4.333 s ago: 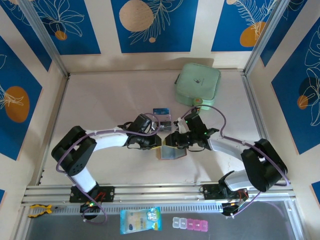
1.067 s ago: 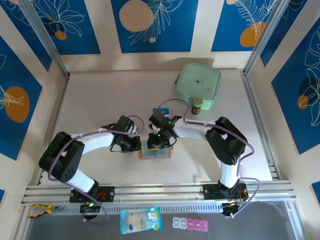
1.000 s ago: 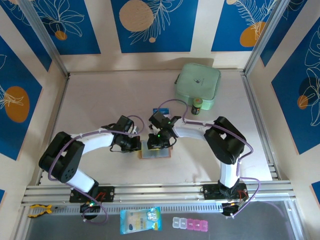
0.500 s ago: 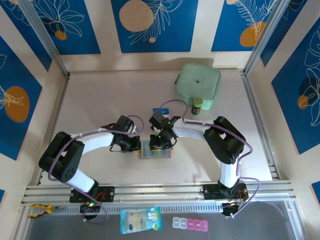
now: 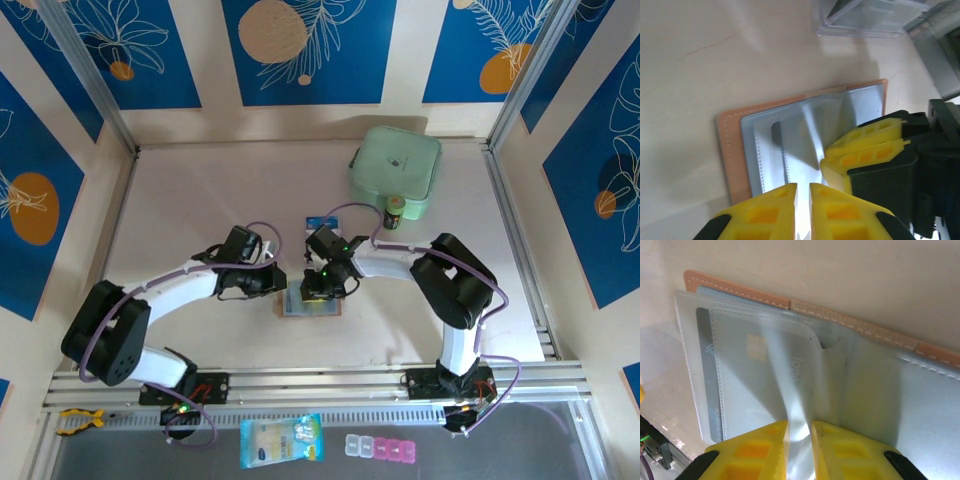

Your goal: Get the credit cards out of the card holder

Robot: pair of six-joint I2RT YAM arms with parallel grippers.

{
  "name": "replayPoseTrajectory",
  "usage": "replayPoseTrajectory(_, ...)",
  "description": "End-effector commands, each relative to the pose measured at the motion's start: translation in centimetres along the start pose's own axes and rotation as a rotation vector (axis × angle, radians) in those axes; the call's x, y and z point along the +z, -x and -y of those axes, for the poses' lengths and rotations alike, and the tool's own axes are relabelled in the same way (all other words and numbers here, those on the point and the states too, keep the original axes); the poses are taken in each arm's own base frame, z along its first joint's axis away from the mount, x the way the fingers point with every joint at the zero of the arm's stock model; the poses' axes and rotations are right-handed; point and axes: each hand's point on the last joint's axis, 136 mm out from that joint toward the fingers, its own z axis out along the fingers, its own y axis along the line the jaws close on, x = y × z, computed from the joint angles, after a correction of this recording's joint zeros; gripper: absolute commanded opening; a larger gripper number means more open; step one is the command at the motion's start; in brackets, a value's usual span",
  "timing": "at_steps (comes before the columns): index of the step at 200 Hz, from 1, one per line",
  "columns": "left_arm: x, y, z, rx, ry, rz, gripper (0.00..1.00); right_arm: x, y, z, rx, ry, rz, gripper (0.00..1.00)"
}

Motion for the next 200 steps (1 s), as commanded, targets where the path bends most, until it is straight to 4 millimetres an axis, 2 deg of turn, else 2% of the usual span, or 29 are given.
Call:
replayPoseTrajectory(1,0.5,-0.2,0.7,-0.062,-0.077,-0.019,0.19,0.3,-1.1,1.1,0.02,0.0,-0.03,0.21)
replayPoseTrajectory(21,1.5,-0.6,0.5,-0.089,-0.093,-0.041,0.24,0.5,-1.0,1.2,0.028,0.029,-0.029,0.21)
replayPoseTrajectory(101,3.4,-1.7,-1.3,-0.145,-0.053,-0.08,0.24,0.8,-1.3,1.9,0.061,0.103,-0.03,0.2)
replayPoseTrajectory(143,3.6,-1.4,0.1,-0.144,-0.103,-0.075,0.15,0.4,-1.3,1.5,0.051,0.118,-0.024,0.2)
replayPoseTrajectory(200,3.2,-0.9,1.6,-0.127,-0.129,-0.068,0.18,-2.1,0.0,-1.3,-0.004,0.157,0.03,0.22)
